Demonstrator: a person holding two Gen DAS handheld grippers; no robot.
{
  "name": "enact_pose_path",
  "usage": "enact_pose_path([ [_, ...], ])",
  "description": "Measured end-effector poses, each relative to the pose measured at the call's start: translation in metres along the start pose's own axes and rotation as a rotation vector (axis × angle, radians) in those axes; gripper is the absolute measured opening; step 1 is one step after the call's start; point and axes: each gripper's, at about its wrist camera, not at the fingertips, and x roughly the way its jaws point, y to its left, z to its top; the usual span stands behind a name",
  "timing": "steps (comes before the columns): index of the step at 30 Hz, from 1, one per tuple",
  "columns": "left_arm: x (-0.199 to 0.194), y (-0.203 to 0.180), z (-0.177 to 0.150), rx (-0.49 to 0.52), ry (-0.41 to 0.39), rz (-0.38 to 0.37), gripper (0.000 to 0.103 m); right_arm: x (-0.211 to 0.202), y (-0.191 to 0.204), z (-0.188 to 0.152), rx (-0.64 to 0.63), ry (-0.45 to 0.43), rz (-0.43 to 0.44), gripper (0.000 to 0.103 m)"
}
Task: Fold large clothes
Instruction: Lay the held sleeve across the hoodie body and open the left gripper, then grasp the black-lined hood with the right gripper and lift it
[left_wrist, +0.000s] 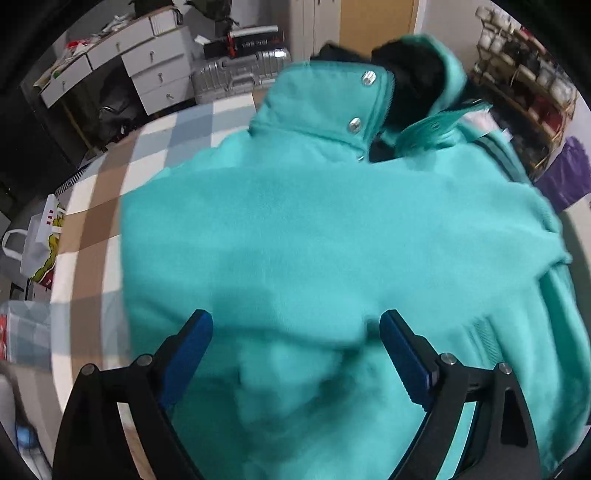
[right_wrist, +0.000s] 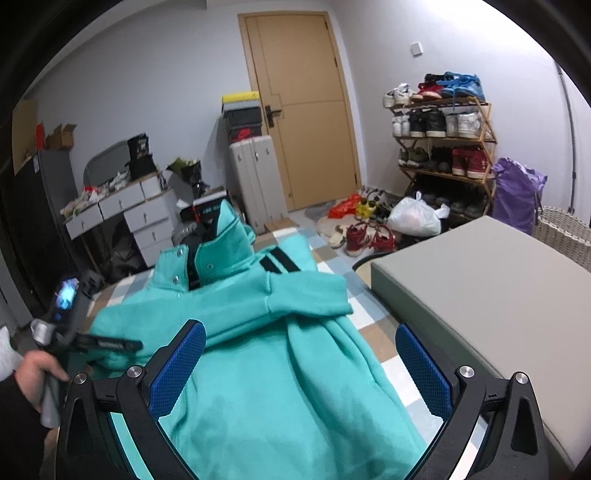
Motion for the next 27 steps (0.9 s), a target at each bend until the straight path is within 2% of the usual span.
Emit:
enact_pose_path([
  [3,-0.031,-0.002,-0.017,-0.015,-0.058,-0.039,0.09,0.005,0.0,0.002,0.013,0.026,0.034,0.103],
  [5,-0.048,0.011,-0.024,-0.072,-0.12,-0.042,0.09,0.008,0.0,0.017,0.06,0.049,0.087,0.103],
  [7,-0.056,0.021,-0.029,-0.128,-0.176,-0.09,0.09,0.013,0.005,0.041,0.068,0.052,0.174,0.103],
  [9,-0.055,0.031,-0.028,-0.164,-0.187,-0.116,0.09,0.026,0.017,0.075,0.049,0.078,0.268,0.103],
  [11,-0.049,0.043,-0.015,-0.169,-0.187,-0.134,0.09,0.052,0.037,0.112,0.018,0.127,0.378,0.103],
  [13,-0.052,0.045,-0.013,-0.163,-0.207,-0.139,0.09,0.09,0.058,0.146,-0.004,0.167,0.43,0.103],
  [16,-0.067,0.047,-0.017,-0.167,-0.245,-0.096,0.09,0.164,0.079,0.183,-0.031,0.252,0.384,0.103],
  [20,-0.064,0.047,-0.02,-0.134,-0.229,-0.082,0.09,0.278,0.089,0.198,0.031,0.427,0.318,0.102],
  [22,-0.057,0.046,-0.019,-0.12,-0.207,-0.077,0.09,0.316,0.095,0.196,0.026,0.471,0.292,0.096],
  [25,-0.051,0.045,-0.017,-0.094,-0.186,-0.08,0.09,0.363,0.125,0.182,-0.082,0.518,0.252,0.087],
  [26,-0.05,0.043,-0.017,-0.084,-0.183,-0.077,0.09,0.369,0.131,0.179,-0.111,0.524,0.233,0.079],
  [27,-0.048,0.043,-0.017,-0.077,-0.181,-0.068,0.09,0.377,0.136,0.176,-0.144,0.529,0.199,0.067],
])
